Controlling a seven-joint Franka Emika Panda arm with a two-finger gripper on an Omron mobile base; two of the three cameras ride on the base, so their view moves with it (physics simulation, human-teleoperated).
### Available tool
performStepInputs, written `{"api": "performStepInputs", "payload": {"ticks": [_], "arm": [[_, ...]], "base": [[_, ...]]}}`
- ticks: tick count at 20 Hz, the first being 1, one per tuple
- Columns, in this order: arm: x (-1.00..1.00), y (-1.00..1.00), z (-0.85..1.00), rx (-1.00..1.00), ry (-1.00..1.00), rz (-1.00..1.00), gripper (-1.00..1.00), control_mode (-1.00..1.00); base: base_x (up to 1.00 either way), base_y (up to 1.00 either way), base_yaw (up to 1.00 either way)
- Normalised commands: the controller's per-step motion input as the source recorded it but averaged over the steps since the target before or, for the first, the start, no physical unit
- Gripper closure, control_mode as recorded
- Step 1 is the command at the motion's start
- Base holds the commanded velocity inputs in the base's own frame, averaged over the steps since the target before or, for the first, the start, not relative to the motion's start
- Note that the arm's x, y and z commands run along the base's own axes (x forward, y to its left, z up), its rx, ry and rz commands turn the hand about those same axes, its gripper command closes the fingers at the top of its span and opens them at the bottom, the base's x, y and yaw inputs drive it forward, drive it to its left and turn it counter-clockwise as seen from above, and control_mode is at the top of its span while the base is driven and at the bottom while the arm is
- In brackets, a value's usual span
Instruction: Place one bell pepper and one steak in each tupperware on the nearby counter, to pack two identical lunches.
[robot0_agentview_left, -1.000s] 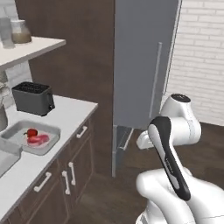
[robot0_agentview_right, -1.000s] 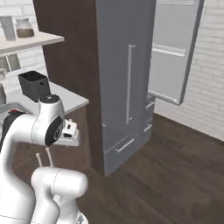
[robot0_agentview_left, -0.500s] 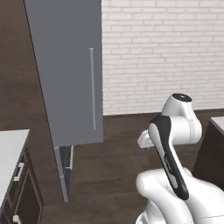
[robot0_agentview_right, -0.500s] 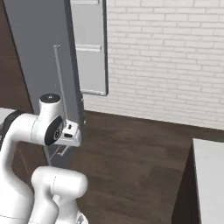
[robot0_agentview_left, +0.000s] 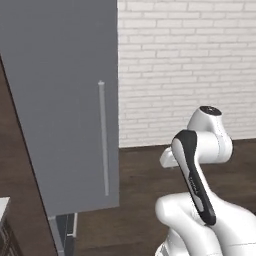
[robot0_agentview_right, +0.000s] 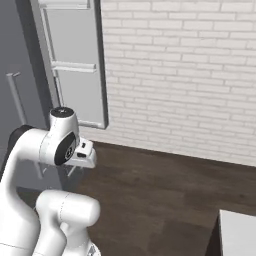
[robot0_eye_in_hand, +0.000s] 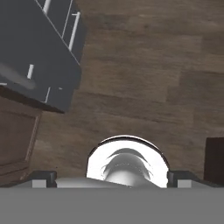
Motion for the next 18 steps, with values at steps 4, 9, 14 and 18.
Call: {"api": "performStepInputs", "payload": {"ticks": [4, 9, 14, 18], "arm": [[0.0, 0.0, 0.0, 0.0, 0.0, 0.0, -1.0, 1.0], [0.0, 0.0, 0.0, 0.0, 0.0, 0.0, -1.0, 1.0], [0.0, 0.0, 0.0, 0.0, 0.0, 0.0, -1.0, 1.0], [0.0, 0.0, 0.0, 0.0, 0.0, 0.0, -1.0, 1.0]], "base": [[1.0, -0.26, 0.08], [1.0, -0.33, 0.13], [0.7, -0.31, 0.32], [0.0, 0.0, 0.95]]}}
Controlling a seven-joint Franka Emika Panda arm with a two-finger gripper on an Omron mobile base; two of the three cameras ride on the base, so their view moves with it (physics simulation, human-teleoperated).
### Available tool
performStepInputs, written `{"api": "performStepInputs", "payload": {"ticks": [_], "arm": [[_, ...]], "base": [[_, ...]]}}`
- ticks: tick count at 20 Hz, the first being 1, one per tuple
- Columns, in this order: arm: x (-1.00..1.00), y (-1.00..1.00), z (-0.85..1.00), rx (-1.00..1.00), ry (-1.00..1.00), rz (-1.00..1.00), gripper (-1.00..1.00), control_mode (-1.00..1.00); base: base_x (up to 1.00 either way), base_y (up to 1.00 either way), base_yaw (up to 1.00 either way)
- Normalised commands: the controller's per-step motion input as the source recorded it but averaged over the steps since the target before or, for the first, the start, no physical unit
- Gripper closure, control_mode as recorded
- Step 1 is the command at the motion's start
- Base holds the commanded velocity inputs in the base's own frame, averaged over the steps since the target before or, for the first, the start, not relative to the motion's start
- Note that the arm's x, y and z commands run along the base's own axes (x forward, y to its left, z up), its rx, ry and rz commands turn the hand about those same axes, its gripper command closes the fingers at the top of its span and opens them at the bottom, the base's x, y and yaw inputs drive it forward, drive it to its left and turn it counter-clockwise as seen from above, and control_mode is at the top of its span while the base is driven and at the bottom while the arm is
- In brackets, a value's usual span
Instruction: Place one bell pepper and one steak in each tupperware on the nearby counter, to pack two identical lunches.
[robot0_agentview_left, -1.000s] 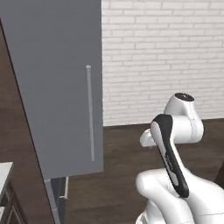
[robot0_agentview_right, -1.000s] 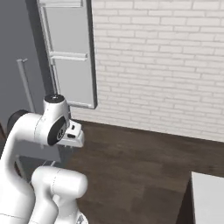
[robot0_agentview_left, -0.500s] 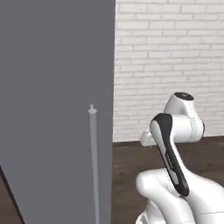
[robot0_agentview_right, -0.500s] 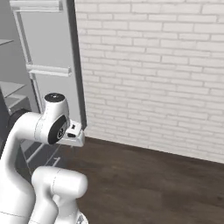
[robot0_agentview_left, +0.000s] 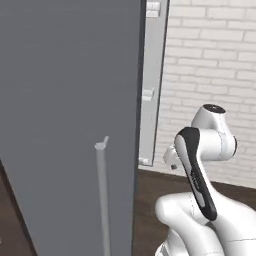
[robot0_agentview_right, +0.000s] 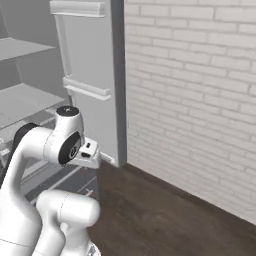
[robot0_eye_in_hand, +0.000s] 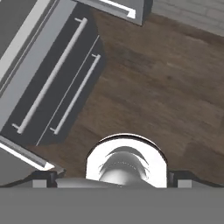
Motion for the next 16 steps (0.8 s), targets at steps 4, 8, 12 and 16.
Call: {"api": "performStepInputs", "payload": {"ticks": [4, 8, 12, 16], "arm": [[0.0, 0.0, 0.0, 0.0, 0.0, 0.0, -1.0, 1.0], [0.0, 0.0, 0.0, 0.0, 0.0, 0.0, -1.0, 1.0], [0.0, 0.0, 0.0, 0.0, 0.0, 0.0, -1.0, 1.0], [0.0, 0.0, 0.0, 0.0, 0.0, 0.0, -1.0, 1.0]], "base": [[0.0, -0.14, 0.97], [-0.3, -0.97, 0.45], [-0.56, -0.85, 0.15], [-0.43, -0.35, 0.38]]}}
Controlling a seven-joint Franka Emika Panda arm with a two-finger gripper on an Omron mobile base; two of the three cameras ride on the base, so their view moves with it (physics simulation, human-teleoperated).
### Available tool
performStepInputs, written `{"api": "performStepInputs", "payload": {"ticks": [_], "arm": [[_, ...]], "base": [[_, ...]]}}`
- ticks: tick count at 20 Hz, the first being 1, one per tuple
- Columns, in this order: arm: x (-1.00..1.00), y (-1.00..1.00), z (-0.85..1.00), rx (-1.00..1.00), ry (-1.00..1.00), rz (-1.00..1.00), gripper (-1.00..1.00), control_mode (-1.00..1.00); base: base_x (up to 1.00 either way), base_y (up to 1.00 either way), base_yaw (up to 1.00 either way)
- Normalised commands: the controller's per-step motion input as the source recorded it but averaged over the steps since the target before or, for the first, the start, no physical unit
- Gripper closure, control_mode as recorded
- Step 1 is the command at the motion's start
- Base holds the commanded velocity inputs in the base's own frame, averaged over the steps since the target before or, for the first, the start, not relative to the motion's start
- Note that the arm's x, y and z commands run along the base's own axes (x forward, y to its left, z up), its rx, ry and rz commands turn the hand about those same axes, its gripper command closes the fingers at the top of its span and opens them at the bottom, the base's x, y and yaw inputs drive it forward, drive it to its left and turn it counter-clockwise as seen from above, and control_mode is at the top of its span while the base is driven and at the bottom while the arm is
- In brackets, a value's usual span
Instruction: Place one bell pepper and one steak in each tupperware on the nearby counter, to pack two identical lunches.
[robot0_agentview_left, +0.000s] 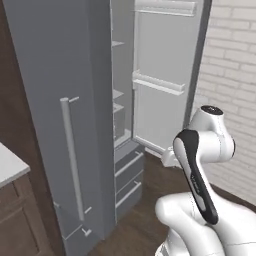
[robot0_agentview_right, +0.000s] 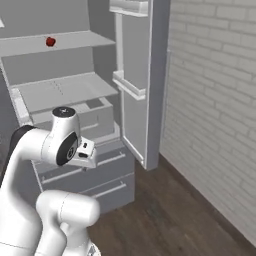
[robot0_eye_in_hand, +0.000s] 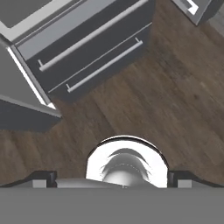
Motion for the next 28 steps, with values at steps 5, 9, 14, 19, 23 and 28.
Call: {"api": "performStepInputs", "payload": {"ticks": [5, 9, 14, 19, 23, 28], "arm": [[0.0, 0.0, 0.0, 0.0, 0.0, 0.0, -1.0, 1.0], [0.0, 0.0, 0.0, 0.0, 0.0, 0.0, -1.0, 1.0], [0.0, 0.0, 0.0, 0.0, 0.0, 0.0, -1.0, 1.0], [0.0, 0.0, 0.0, 0.0, 0.0, 0.0, -1.0, 1.0], [0.0, 0.0, 0.0, 0.0, 0.0, 0.0, -1.0, 1.0], [0.0, 0.0, 0.0, 0.0, 0.0, 0.0, -1.0, 1.0]], "base": [[0.22, -0.72, 0.58], [0.37, -0.96, 0.32], [-0.03, -0.53, 0.33], [0.21, 0.0, 0.72], [0.79, -0.08, 0.52], [0.85, -0.36, 0.2]]}}
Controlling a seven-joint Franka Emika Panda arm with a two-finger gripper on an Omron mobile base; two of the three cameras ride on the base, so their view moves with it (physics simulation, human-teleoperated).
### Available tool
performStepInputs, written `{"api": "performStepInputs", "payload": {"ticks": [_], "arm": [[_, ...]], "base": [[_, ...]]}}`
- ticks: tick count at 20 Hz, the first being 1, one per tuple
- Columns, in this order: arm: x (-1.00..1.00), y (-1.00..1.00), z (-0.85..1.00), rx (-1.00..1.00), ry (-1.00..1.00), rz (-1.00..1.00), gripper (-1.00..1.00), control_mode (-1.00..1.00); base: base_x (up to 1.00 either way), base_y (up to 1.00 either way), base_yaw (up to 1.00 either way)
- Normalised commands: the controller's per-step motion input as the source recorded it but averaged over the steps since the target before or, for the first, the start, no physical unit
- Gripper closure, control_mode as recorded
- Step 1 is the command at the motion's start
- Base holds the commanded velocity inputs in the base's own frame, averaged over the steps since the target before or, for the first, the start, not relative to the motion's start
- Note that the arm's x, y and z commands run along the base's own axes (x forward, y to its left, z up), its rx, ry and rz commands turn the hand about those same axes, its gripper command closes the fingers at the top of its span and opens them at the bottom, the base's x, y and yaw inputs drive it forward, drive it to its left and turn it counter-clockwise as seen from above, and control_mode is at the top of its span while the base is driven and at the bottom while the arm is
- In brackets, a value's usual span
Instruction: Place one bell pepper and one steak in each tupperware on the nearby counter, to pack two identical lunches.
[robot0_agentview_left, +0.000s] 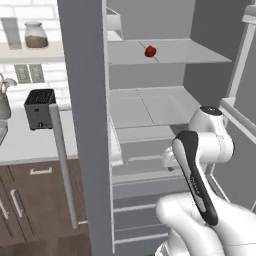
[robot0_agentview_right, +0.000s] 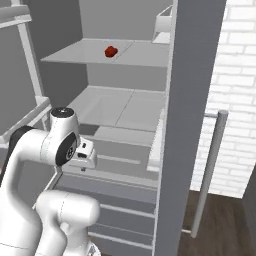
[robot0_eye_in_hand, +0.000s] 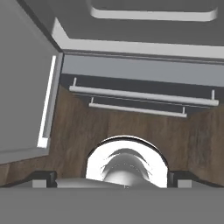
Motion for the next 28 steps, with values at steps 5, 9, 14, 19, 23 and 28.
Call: {"api": "performStepInputs", "payload": {"ticks": [5, 9, 14, 19, 23, 28], "arm": [[0.0, 0.0, 0.0, 0.0, 0.0, 0.0, -1.0, 1.0], [0.0, 0.0, 0.0, 0.0, 0.0, 0.0, -1.0, 1.0], [0.0, 0.0, 0.0, 0.0, 0.0, 0.0, -1.0, 1.0], [-0.05, 0.06, 0.53, -0.09, -0.43, 0.03, -1.0, -1.0], [0.06, 0.25, 0.77, -0.2, -0.52, 0.01, -1.0, -1.0], [0.23, 0.18, 0.95, -0.09, -0.45, 0.0, -1.0, -1.0]], "base": [[0.68, -0.43, 0.0], [0.0, -0.03, 0.0], [0.0, 0.0, 0.0], [0.0, 0.0, 0.0], [0.0, 0.0, 0.0], [0.0, 0.0, 0.0]]}}
